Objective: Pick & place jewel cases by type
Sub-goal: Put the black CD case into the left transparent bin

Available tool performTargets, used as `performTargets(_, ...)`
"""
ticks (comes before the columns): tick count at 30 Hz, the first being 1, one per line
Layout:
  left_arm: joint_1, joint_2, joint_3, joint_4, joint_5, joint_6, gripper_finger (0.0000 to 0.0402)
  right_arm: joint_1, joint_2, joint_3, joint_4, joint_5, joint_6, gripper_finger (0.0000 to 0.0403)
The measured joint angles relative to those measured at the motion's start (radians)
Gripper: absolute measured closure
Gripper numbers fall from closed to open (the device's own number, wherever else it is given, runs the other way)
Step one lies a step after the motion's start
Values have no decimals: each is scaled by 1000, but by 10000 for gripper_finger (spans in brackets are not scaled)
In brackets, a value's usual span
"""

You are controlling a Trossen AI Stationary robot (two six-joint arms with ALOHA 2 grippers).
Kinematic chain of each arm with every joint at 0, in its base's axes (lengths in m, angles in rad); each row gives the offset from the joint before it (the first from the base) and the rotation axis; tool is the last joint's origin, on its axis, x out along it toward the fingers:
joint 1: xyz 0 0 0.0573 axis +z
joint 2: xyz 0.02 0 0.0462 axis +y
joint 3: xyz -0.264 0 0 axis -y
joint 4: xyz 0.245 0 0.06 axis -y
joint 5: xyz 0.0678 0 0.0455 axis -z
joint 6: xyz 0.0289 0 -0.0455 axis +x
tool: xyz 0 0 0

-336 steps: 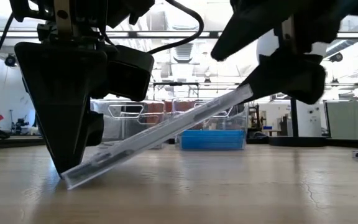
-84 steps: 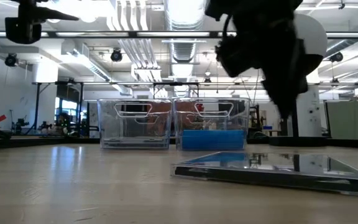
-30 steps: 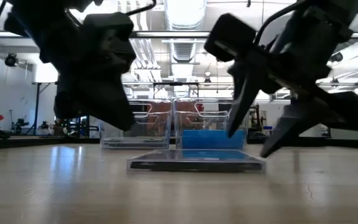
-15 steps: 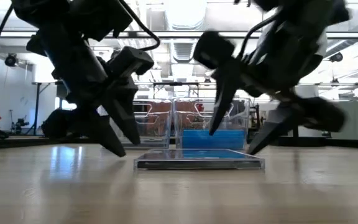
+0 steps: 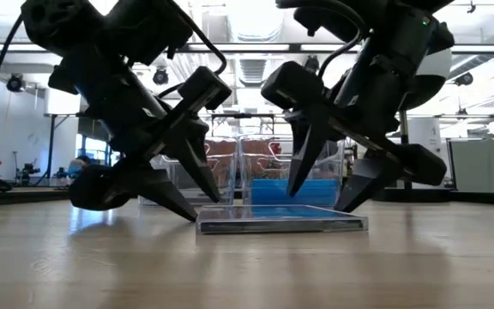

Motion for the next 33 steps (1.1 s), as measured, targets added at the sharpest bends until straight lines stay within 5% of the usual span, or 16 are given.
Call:
performTargets(16,-5,-67,0,-154,-43,85,278,15,4,-111,341,-156,-4,156)
performTargets(20,-5,-85,-2,-188,-56,101,278,22,9,-110,462,-278,-83,156)
performTargets(26,-10,-171,-6,-395,-127,128,278,36,-7,-103,300,-236,-111,161)
performTargets(33,-153,-286,-12,-544,-248,-102,277,13,-18,-103,249,-204,-205,162)
